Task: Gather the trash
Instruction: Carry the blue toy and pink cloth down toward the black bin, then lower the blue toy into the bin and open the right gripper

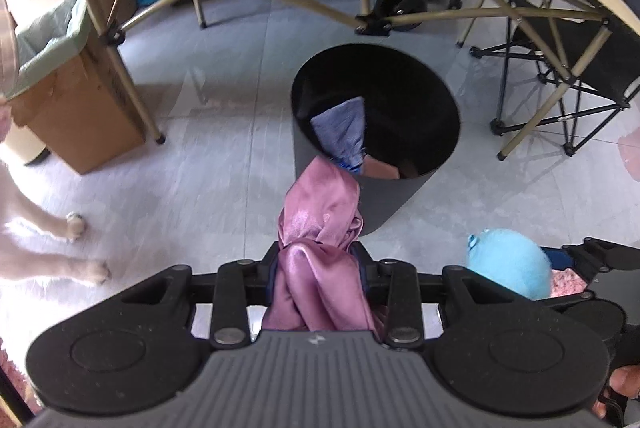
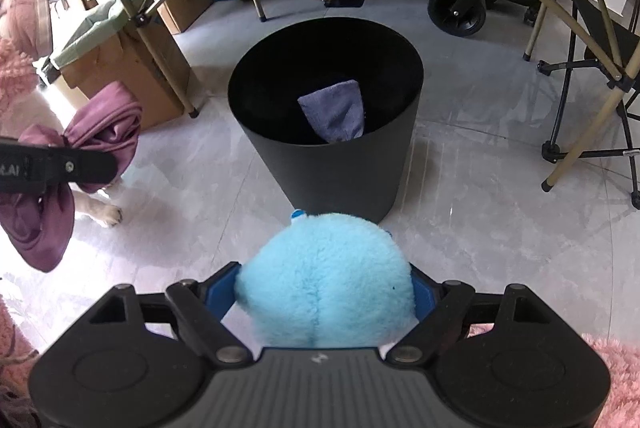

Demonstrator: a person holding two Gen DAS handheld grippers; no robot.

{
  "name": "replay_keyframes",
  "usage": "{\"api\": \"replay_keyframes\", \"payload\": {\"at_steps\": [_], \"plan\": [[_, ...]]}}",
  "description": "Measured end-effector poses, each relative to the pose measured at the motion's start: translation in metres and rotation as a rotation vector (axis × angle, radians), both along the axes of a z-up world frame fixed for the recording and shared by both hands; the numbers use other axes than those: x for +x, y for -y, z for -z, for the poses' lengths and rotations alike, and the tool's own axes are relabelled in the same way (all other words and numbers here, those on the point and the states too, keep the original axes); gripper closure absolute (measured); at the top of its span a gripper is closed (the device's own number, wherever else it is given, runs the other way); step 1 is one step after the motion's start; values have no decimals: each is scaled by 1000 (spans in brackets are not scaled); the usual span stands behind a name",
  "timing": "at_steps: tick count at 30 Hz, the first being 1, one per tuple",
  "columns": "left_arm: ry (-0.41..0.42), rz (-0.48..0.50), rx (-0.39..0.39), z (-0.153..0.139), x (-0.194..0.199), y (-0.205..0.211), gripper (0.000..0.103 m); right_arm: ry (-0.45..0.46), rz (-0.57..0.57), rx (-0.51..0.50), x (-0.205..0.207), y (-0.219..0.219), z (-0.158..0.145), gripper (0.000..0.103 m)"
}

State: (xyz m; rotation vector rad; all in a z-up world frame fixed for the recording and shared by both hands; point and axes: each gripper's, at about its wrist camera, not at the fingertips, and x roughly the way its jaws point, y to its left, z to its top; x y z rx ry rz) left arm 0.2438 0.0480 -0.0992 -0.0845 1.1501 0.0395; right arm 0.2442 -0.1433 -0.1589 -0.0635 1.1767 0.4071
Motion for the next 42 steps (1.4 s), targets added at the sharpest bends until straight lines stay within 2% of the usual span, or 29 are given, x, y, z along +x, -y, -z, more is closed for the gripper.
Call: {"api": "replay_keyframes", "payload": {"at_steps": [8,19,27,29,31,32,42], "plan": [[-15,-51,9,5,6,-9,68,47,-5,-3,22,-9,-11,20],[-26,-139,18,6,29,-28,68,120,-42,-21,88,-40,-31,20],[-29,-170,25,6,41,-35,68,111,-50,-46,135,-58,-22,19],[-25,-172,26,5,42,-35,68,106,-49,-42,144,-61,-18,18],[-24,-174,26,4,42,-35,68,98,-33,-44,150,-62,-14,9],[-22,-172,25,4,42,-34,68,91,-21,-41,153,-61,-13,0],[-11,-158,26,1,42,-29,68,91,13,-42,155,-51,-10,0]]}}
